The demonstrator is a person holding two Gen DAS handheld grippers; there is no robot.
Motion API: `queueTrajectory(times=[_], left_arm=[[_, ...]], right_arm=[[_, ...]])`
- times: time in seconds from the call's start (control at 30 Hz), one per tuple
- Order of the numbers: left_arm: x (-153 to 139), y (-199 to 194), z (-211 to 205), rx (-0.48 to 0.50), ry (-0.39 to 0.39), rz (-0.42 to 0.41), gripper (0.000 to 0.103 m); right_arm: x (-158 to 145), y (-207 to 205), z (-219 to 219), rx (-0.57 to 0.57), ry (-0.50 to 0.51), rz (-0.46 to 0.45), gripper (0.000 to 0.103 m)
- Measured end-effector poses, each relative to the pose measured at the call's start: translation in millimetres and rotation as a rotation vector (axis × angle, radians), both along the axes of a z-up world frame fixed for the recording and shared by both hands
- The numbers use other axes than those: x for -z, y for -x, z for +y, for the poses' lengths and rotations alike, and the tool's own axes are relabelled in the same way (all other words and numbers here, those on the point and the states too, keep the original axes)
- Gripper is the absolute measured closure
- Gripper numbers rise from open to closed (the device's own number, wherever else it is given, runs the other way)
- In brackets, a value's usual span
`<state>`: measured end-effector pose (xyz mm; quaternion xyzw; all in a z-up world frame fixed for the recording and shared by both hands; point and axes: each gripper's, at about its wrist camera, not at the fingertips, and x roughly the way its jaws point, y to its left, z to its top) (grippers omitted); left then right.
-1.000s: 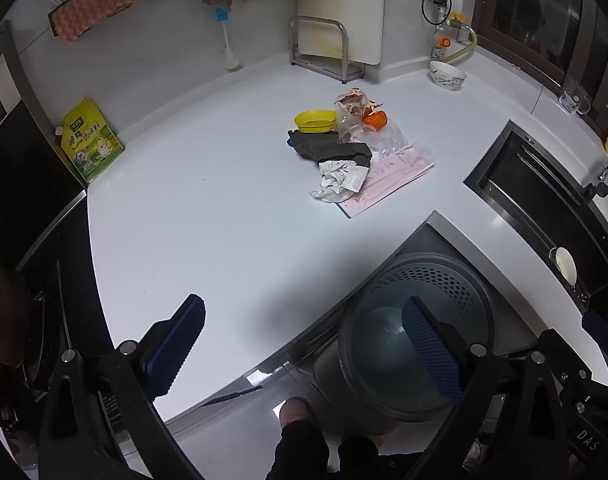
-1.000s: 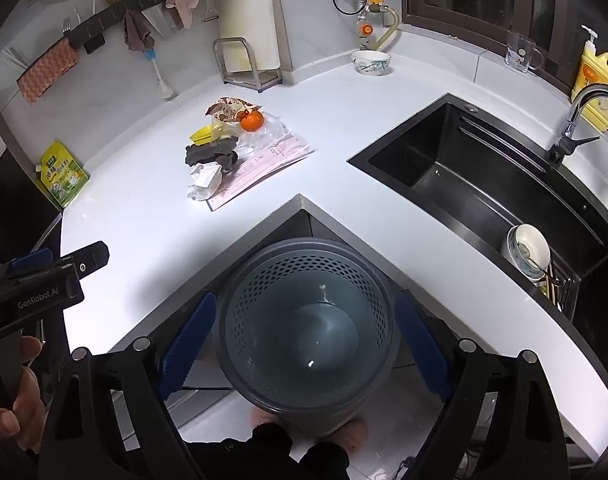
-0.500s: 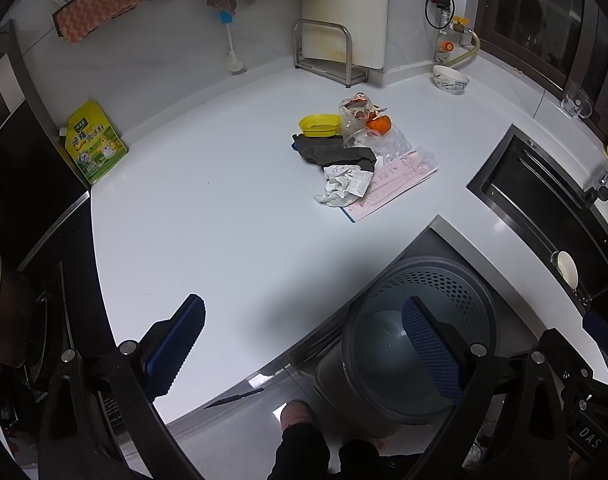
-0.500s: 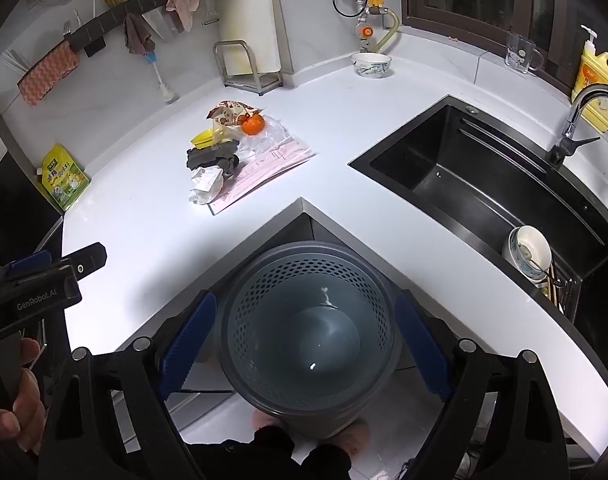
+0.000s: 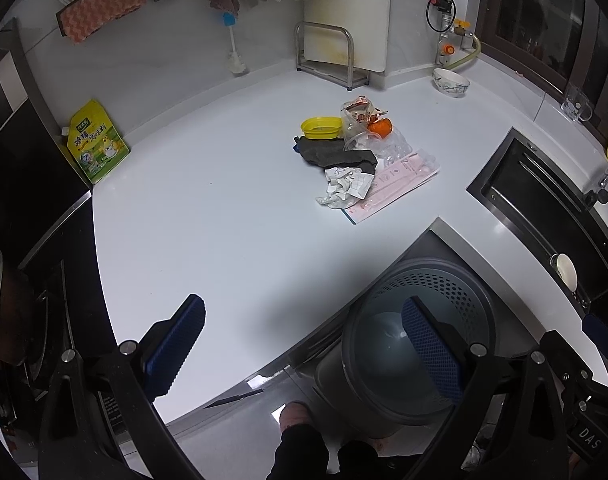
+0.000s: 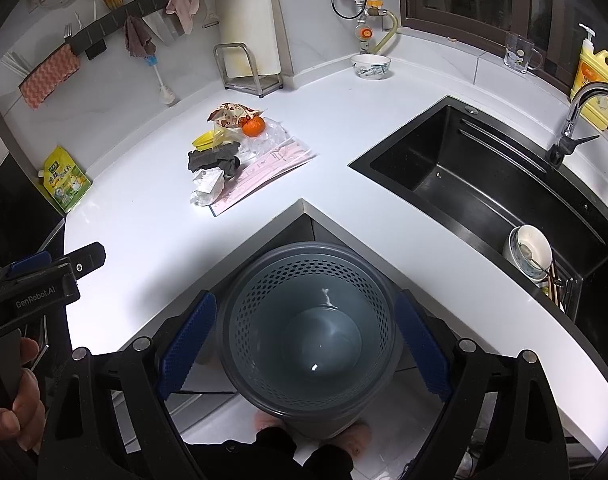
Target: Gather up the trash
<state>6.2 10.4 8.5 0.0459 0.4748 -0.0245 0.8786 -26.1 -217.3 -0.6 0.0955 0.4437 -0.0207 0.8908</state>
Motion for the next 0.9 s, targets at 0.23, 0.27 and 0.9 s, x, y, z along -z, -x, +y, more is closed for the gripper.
queueTrajectory(times=[0.23, 0.27, 0.9], left_arm=[[-3.5, 1.4, 1.2, 0.003, -0.002, -0.007, 0.006], [-4.3, 0.9, 1.3, 0.004, -0.004, -0.010, 0.006], [-3.4, 8.1, -2.8, 0.000, -0.007, -0.019, 0.006]], right_arm=[[-4.1, -1.3, 1.8, -0.001, -0.002, -0.002, 0.017], [-2.6, 0.5, 1.0, -0.001, -0.002, -0.003, 0.017], [-5.6, 1.9, 0.8, 0.000, -0.007, -0.008, 0.017]])
